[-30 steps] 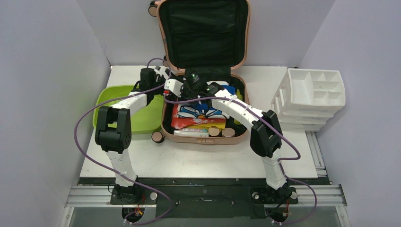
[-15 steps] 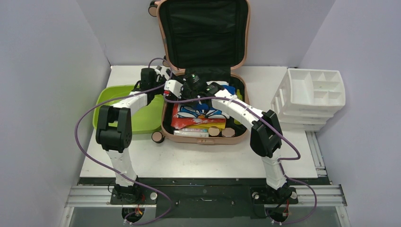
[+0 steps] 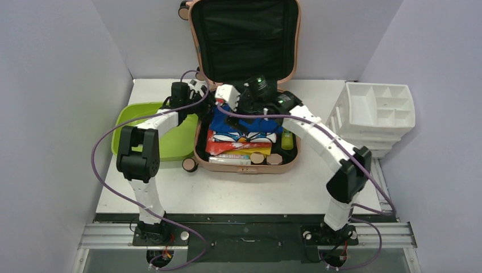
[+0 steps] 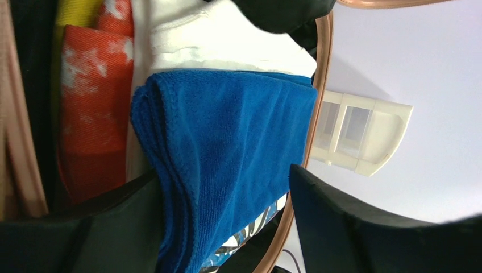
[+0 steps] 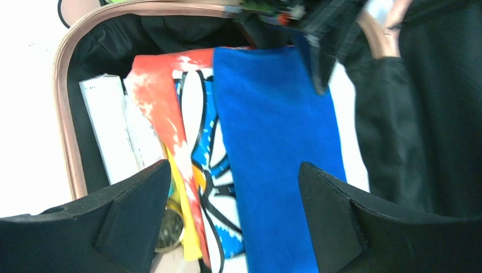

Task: Open, take out, and arrange the luggage
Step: Pass from the right arm to the left, then place the clothes in the bin.

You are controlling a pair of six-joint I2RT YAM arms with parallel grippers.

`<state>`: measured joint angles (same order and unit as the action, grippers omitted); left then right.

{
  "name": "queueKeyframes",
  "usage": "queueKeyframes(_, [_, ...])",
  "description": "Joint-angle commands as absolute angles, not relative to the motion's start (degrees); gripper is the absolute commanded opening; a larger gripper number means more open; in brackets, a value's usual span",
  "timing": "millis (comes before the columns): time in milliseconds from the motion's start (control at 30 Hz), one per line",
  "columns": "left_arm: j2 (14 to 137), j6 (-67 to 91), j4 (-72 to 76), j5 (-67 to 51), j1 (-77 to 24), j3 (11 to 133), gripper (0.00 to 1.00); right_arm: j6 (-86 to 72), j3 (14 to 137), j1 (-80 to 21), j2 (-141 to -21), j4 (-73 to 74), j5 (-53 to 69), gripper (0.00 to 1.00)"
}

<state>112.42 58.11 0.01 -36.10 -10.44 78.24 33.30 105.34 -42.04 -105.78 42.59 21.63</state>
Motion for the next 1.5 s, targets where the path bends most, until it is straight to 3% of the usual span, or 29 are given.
queueKeyframes(0, [118.38, 54.18, -3.07, -32.26, -12.35, 74.90, 0.65, 31.44, 100.89, -37.30, -93.32, 42.56, 25.30, 0.78])
queueKeyframes(233, [119.22, 54.06, -2.32, -33.21, -12.86, 74.85, 0.42, 29.08, 85.20, -27.93, -79.23, 34.93, 25.47, 0.79])
queueKeyframes(300, [119.27, 53.90, -2.32, -33.55, -13.22, 75.08, 0.31, 28.12, 81.27, -25.45, -75.61, 32.89, 25.46, 0.79])
queueKeyframes(400, [118.47, 53.23, -3.59, -33.33, -13.72, 75.41, 0.02, 26.99, 77.29, -22.78, -70.82, 31.19, 25.11, 0.79])
queueKeyframes(433, [118.08, 52.84, -3.99, -33.23, -13.80, 75.72, 0.00, 26.46, 75.77, -21.60, -70.04, 30.38, 25.06, 0.79])
queueKeyframes(767, [106.85, 46.19, -18.53, -22.74, -14.05, 85.62, 0.00, 24.77, 68.72, -17.69, -63.35, 26.76, 24.54, 0.79])
queueKeyframes(933, [105.24, 43.27, -30.01, -16.30, -14.00, 90.60, 0.00, 23.98, 67.05, -17.32, -63.11, 25.23, 25.00, 0.79])
queueKeyframes(1467, [105.00, 33.81, -42.86, -10.53, -11.18, 93.85, 0.00, 23.80, 63.99, -17.23, -61.00, 22.64, 24.70, 0.79])
